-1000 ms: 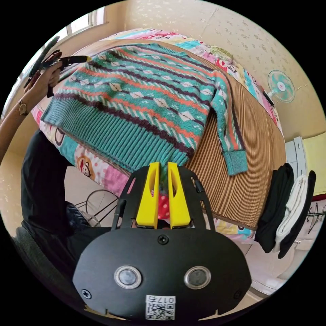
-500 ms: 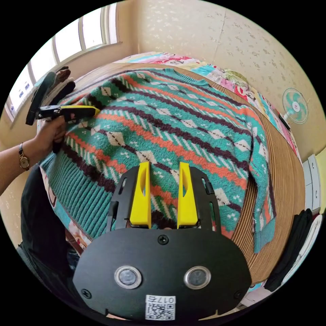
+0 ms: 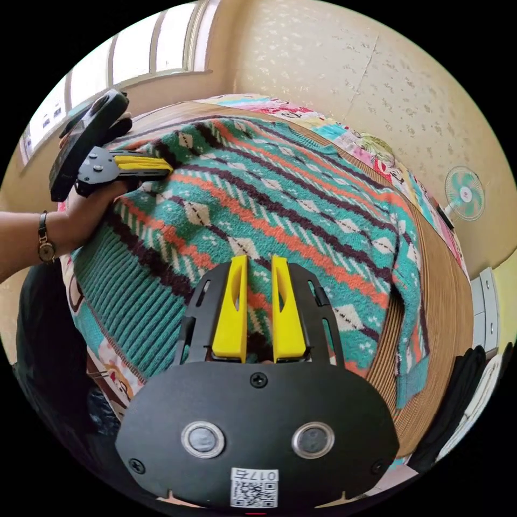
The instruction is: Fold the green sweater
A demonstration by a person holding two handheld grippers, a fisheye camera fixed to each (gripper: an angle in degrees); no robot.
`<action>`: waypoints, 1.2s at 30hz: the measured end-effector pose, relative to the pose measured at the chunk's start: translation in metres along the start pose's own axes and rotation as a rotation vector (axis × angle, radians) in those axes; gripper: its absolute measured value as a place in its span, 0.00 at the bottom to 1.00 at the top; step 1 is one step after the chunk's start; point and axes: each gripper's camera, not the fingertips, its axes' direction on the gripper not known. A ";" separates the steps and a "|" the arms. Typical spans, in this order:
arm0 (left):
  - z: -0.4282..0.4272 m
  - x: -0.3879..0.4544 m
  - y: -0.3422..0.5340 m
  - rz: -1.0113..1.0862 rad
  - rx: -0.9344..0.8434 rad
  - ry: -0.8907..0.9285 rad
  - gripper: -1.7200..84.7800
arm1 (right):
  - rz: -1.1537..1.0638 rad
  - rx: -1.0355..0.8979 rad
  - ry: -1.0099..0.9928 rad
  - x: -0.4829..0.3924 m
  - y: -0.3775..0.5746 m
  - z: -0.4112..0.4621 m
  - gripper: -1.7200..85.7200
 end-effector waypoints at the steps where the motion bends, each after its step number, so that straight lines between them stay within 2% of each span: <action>1: -0.002 0.002 0.001 0.001 0.001 -0.006 0.01 | 0.016 0.001 -0.037 0.008 0.001 0.000 0.11; 6: -0.010 0.015 0.005 0.017 0.005 -0.057 0.01 | 0.213 0.030 -0.351 0.080 0.022 0.004 0.06; 9: -0.014 0.013 0.007 0.006 0.004 -0.036 0.01 | 0.271 0.033 -0.435 0.102 0.031 0.010 0.04; 21: -0.027 0.027 0.013 0.014 0.006 -0.080 0.01 | 0.184 0.025 -0.263 0.084 0.040 0.005 0.03; 36: -0.036 0.035 0.019 0.018 0.008 -0.111 0.01 | 0.184 0.022 -0.251 0.089 0.048 0.007 0.03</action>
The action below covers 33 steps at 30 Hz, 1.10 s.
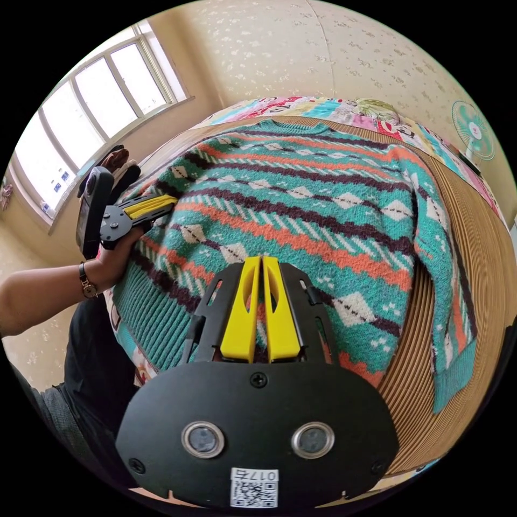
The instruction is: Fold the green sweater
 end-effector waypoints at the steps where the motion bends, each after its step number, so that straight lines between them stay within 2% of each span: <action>1: -0.001 0.001 0.000 0.002 0.001 -0.007 0.01 | 0.005 0.001 -0.005 0.001 0.000 0.000 0.03; 33: 0.000 0.002 0.009 0.006 -0.001 -0.052 0.01 | 0.017 0.000 -0.003 0.002 -0.004 0.002 0.03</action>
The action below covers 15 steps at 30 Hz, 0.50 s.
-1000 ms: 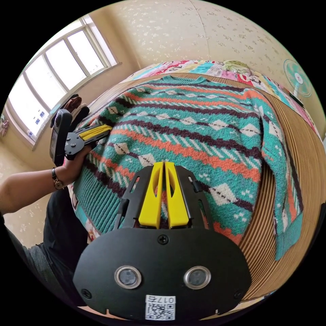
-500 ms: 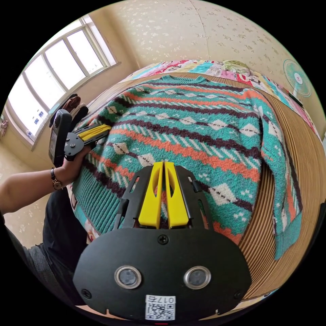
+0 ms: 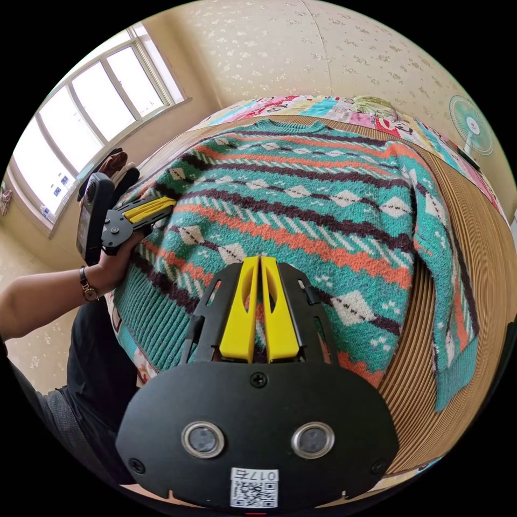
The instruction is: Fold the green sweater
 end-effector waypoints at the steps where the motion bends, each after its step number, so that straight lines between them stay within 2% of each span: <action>1: 0.000 0.000 0.000 0.000 0.000 -0.002 0.01 | 0.001 0.000 -0.001 0.000 0.000 0.000 0.03; 15: 0.008 -0.009 0.005 -0.001 -0.002 -0.013 0.01 | 0.010 0.002 -0.015 0.000 -0.004 0.001 0.02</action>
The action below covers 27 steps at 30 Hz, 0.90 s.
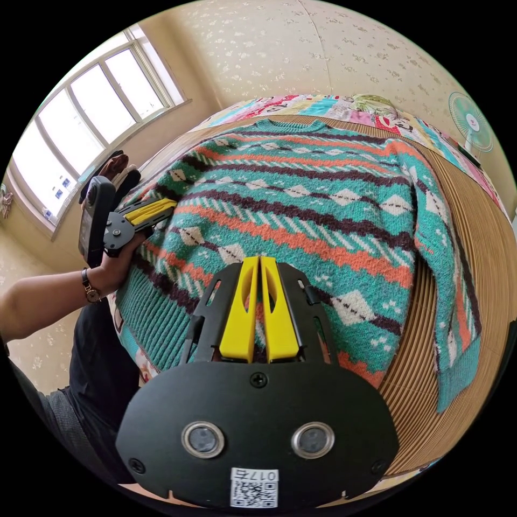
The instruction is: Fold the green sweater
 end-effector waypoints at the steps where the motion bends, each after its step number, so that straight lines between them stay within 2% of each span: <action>1: 0.001 -0.001 0.000 0.000 0.000 0.000 0.01 | 0.000 0.000 0.000 0.000 0.000 0.000 0.02; 27: 0.029 -0.051 0.009 -0.054 -0.002 0.099 0.01 | -0.003 0.008 -0.011 -0.006 -0.003 0.002 0.03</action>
